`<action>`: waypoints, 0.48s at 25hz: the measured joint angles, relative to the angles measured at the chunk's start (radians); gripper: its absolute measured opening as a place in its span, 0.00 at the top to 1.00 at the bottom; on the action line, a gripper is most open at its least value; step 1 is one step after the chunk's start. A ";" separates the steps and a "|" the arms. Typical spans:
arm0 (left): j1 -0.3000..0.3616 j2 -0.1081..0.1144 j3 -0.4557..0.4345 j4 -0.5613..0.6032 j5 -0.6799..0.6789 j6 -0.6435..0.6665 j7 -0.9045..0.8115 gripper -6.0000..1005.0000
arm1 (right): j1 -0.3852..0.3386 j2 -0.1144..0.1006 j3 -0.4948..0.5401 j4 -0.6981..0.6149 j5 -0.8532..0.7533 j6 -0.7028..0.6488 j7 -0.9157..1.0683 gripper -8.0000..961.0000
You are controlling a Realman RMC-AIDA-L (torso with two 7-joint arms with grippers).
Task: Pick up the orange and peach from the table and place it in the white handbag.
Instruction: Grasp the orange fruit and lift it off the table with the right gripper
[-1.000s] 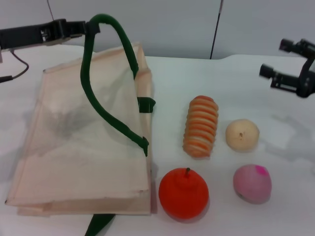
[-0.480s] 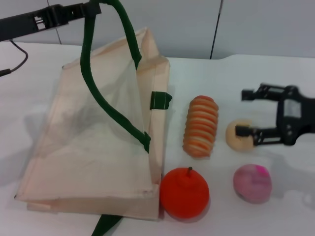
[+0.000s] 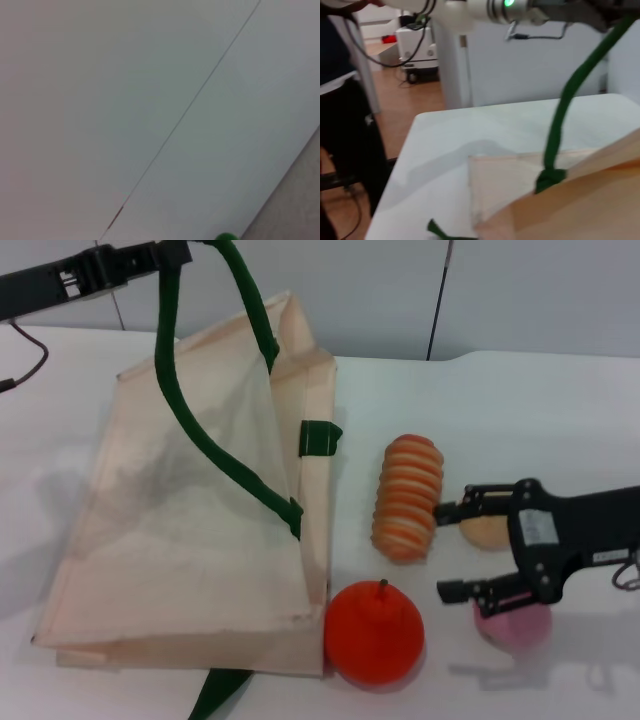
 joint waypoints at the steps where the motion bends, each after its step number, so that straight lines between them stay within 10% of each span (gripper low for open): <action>1: 0.002 0.000 -0.003 0.000 0.000 -0.001 0.000 0.85 | 0.002 0.000 -0.010 0.006 0.000 0.001 0.000 0.08; 12: 0.019 0.001 -0.006 0.000 -0.001 -0.004 0.001 0.85 | 0.039 0.003 -0.124 0.094 -0.001 0.066 0.003 0.08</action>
